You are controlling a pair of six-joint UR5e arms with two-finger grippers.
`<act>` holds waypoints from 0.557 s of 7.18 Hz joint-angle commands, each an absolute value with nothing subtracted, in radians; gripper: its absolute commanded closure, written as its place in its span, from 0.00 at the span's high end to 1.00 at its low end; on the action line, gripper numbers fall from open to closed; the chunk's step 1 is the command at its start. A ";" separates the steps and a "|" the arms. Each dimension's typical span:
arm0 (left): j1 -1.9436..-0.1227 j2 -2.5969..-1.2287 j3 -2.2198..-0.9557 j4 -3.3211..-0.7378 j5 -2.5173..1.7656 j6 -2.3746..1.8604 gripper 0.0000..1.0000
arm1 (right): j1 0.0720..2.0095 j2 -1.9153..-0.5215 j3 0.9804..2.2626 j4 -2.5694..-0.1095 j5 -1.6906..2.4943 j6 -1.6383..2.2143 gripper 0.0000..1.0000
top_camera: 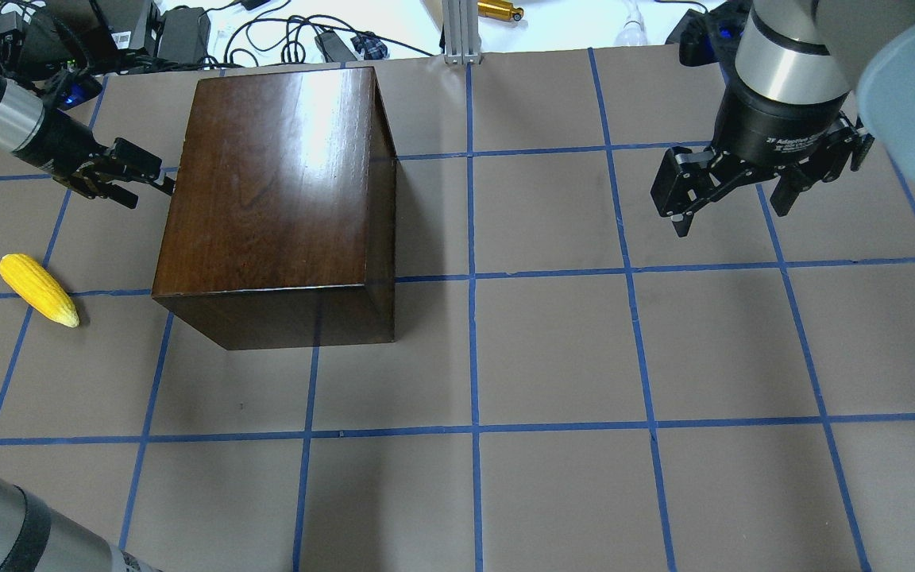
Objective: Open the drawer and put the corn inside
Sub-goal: 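Hook the left gripper onto the white drawer handle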
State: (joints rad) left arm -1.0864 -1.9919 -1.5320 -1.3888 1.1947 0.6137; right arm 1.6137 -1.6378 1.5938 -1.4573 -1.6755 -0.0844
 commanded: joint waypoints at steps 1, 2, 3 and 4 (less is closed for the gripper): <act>-1.088 -2.017 -1.537 -1.390 1.195 0.611 1.00 | 1.614 -1.638 1.594 -1.457 -1.675 -0.084 1.00; -1.089 -2.028 -1.539 -1.388 1.195 0.607 1.00 | 1.614 -1.638 1.594 -1.457 -1.675 -0.084 1.00; -1.089 -2.034 -1.539 -1.388 1.193 0.607 1.00 | 1.614 -1.638 1.594 -1.457 -1.677 -0.084 1.00; -1.091 -2.039 -1.539 -1.388 1.195 0.607 1.00 | 1.614 -1.638 1.594 -1.457 -1.675 -0.084 1.00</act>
State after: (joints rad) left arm -1.0893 -2.0310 -1.5381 -1.3885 1.1943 0.6080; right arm 1.6137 -1.6382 1.5938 -1.4573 -1.6758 -0.0844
